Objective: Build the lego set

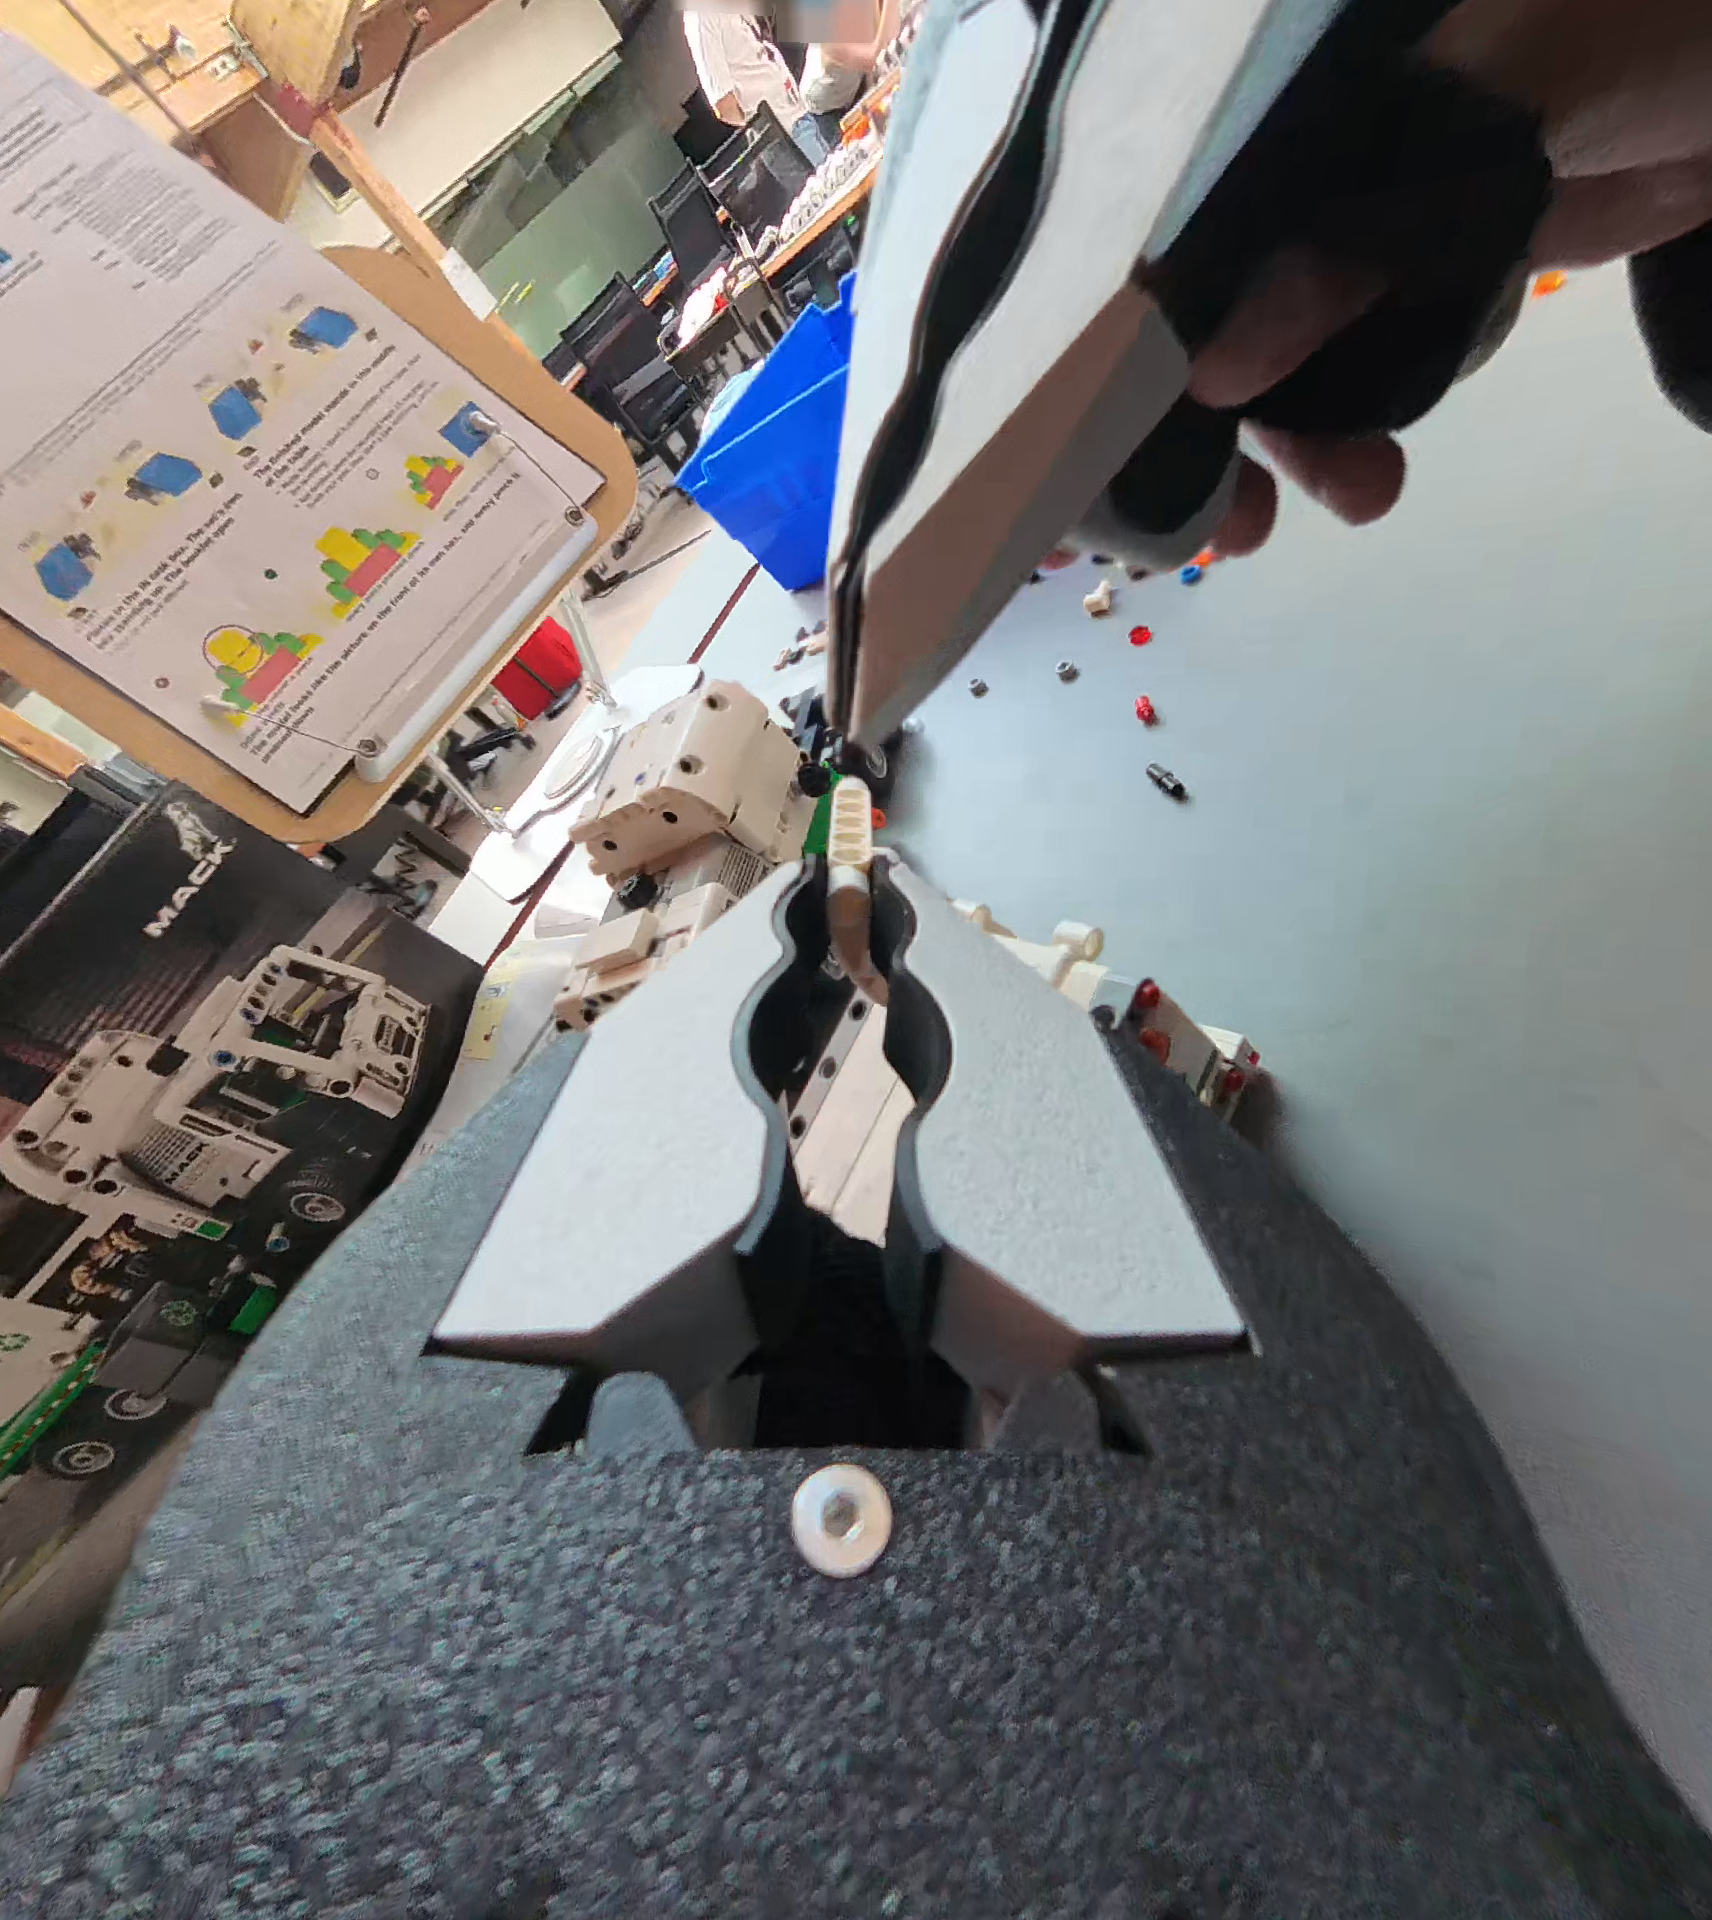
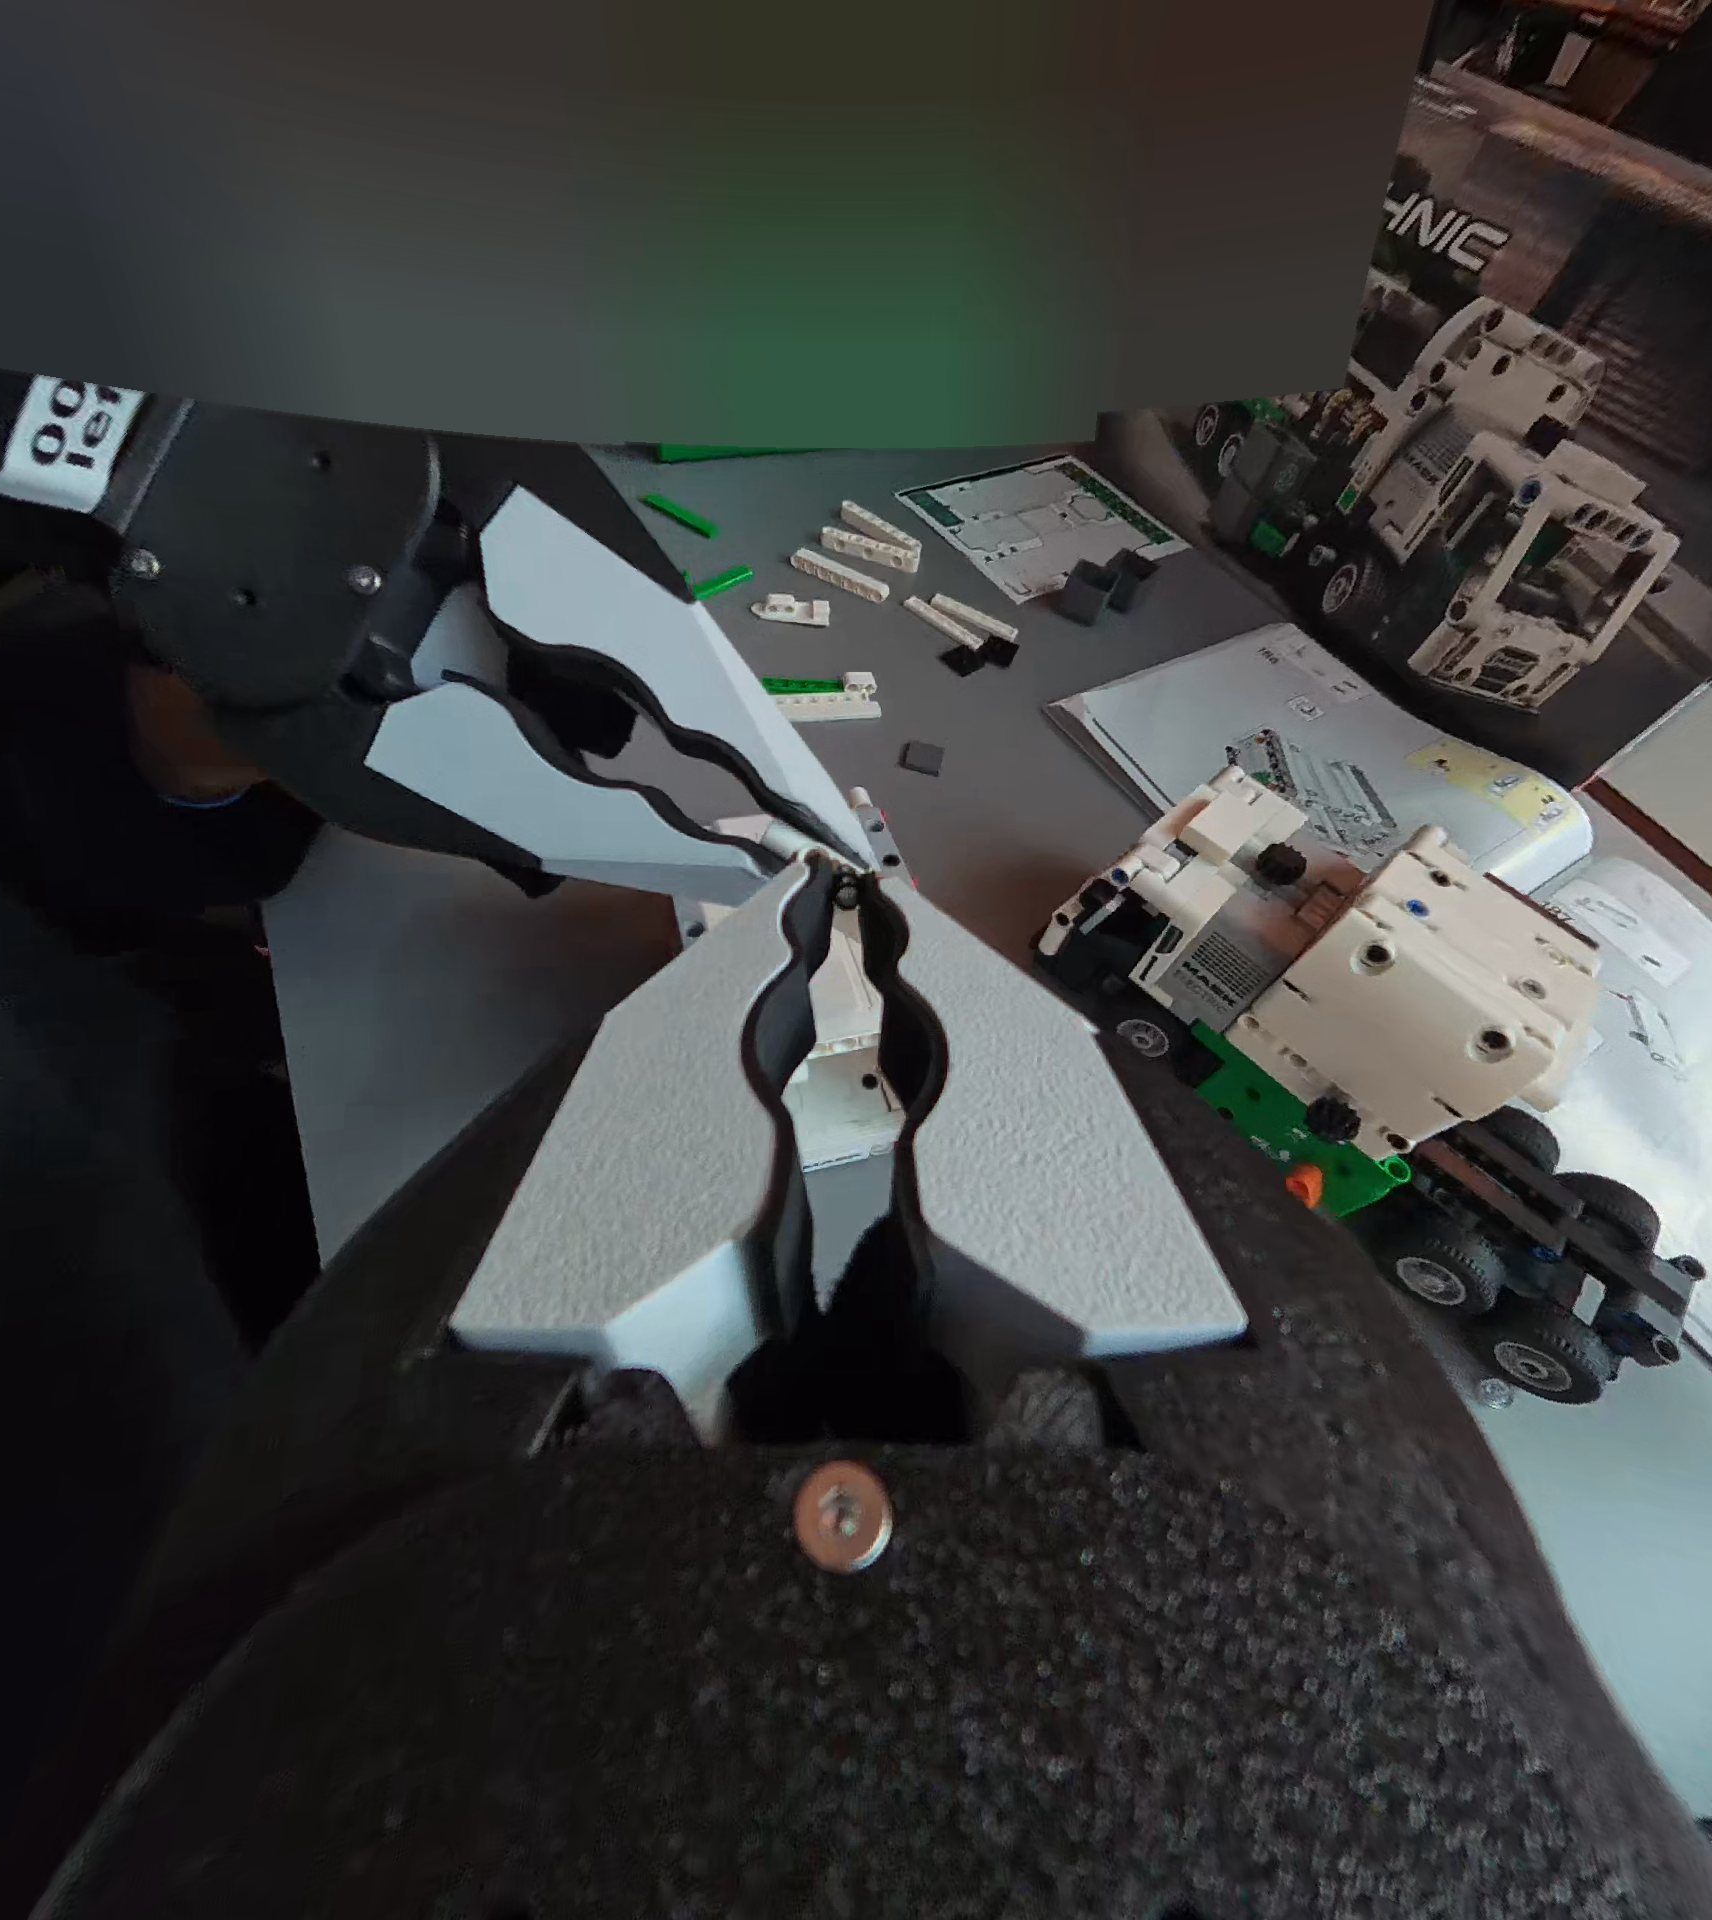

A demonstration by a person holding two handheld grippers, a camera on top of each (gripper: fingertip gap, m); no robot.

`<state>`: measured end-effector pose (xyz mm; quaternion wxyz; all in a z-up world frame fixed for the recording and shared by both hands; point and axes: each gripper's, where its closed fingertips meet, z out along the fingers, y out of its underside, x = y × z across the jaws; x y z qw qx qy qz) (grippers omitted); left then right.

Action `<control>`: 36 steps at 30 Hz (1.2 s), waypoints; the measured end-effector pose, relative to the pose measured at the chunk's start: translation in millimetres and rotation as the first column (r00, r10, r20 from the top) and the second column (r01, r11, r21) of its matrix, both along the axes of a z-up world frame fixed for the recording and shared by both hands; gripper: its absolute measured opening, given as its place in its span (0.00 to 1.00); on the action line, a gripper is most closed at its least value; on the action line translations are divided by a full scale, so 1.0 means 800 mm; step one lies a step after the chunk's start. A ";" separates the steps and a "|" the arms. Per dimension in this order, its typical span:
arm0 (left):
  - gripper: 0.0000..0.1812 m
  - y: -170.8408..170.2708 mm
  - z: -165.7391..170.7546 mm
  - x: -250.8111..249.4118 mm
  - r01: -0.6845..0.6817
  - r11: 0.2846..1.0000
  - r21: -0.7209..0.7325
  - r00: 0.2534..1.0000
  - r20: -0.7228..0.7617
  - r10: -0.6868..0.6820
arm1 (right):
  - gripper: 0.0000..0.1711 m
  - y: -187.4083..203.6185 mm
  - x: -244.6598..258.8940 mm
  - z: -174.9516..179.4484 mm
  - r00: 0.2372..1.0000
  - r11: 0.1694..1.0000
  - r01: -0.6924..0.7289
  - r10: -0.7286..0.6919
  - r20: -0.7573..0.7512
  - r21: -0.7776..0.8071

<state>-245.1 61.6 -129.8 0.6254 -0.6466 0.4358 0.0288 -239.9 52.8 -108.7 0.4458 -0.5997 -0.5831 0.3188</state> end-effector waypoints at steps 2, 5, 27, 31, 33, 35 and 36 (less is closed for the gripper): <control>0.03 -0.003 0.002 0.004 0.004 1.000 0.007 1.000 -0.006 -0.004 | 0.02 -0.003 -0.002 -0.005 1.000 1.000 -0.008 0.008 0.000 -0.009; 0.03 -0.002 0.003 0.006 -0.003 1.000 0.008 1.000 -0.012 0.003 | 0.02 -0.003 -0.001 -0.010 1.000 1.000 0.000 0.000 0.008 -0.004; 0.03 0.006 -0.003 0.003 -0.111 0.984 0.139 0.958 -0.249 0.143 | 0.02 -0.002 -0.002 -0.019 0.997 0.996 0.075 -0.074 0.029 -0.053; 0.03 0.003 -0.006 0.006 -0.102 0.976 0.195 0.922 -0.349 0.166 | 0.02 -0.004 -0.001 -0.025 0.996 0.995 0.079 -0.075 0.057 -0.067; 0.03 0.002 -0.006 0.006 -0.091 0.971 0.220 0.907 -0.385 0.172 | 0.02 -0.006 0.000 -0.025 0.996 0.995 0.071 -0.067 0.064 -0.068; 0.03 0.001 -0.006 0.006 -0.086 0.973 0.212 0.913 -0.374 0.162 | 0.02 -0.007 0.000 -0.025 0.996 0.995 0.065 -0.061 0.058 -0.079; 0.03 0.001 -0.007 0.006 -0.087 0.974 0.209 0.913 -0.374 0.162 | 0.02 -0.007 0.000 -0.025 0.997 0.994 0.065 -0.060 0.058 -0.084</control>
